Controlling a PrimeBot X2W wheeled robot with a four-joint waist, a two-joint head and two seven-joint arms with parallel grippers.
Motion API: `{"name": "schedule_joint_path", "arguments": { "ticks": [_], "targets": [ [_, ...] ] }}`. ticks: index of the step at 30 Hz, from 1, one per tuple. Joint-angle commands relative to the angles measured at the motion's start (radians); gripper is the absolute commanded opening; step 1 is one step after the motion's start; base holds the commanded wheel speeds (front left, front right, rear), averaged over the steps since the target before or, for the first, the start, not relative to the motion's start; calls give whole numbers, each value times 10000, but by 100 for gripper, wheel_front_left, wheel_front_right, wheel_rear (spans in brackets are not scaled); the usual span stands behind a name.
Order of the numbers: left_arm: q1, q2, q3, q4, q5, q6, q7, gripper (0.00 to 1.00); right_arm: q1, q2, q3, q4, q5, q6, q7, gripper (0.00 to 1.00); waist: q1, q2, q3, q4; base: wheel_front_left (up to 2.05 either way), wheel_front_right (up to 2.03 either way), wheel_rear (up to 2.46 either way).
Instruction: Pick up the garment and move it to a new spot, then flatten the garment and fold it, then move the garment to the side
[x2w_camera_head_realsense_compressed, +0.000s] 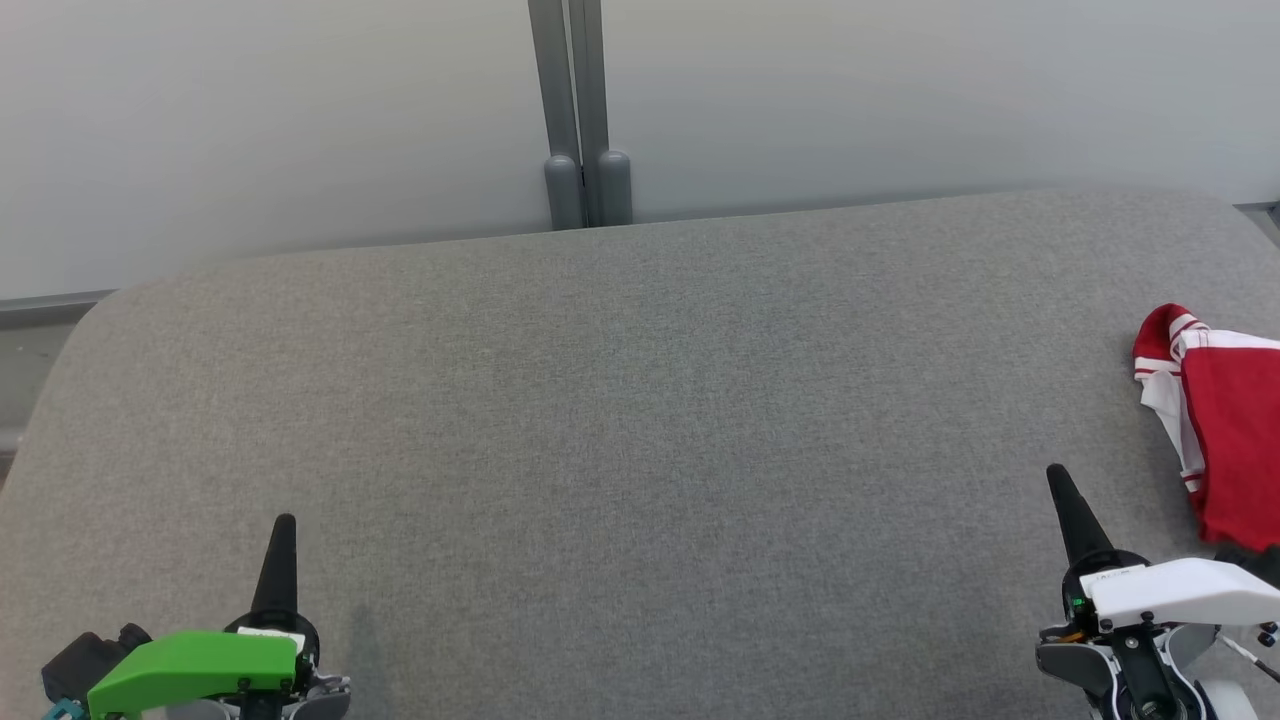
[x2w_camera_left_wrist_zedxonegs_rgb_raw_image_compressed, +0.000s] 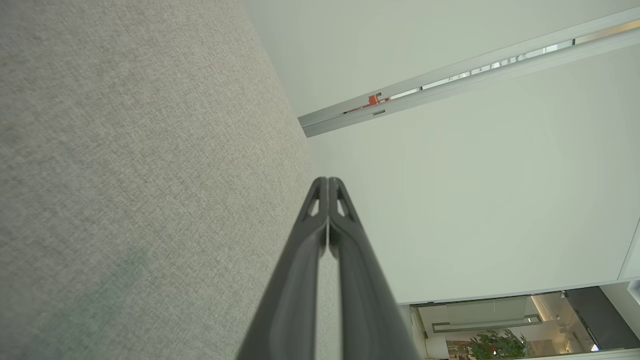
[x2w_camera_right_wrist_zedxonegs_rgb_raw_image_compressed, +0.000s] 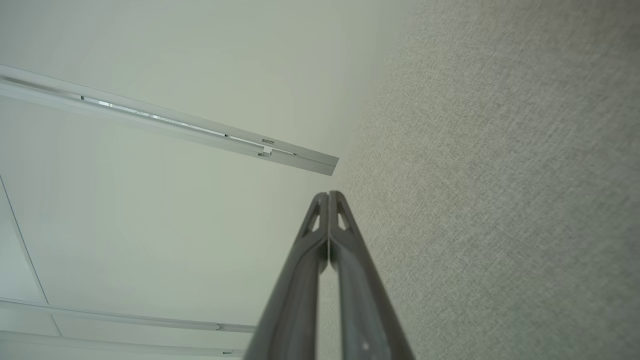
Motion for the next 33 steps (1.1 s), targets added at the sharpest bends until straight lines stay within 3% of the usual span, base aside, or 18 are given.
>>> {"name": "schedule_joint_path", "arguments": {
  "ticks": [1,33],
  "targets": [
    [-296,82,80,-39,-205,-110,74,0,-196,-15,-48,-15,240,6,66,0,0,0,5,1,0,0,0],
    [-860,98,383,98,-2542,-375,730,0,-644,195,-209,187,2797,4,733,0,0,0,127,19,0,0,0]
  ]
}}
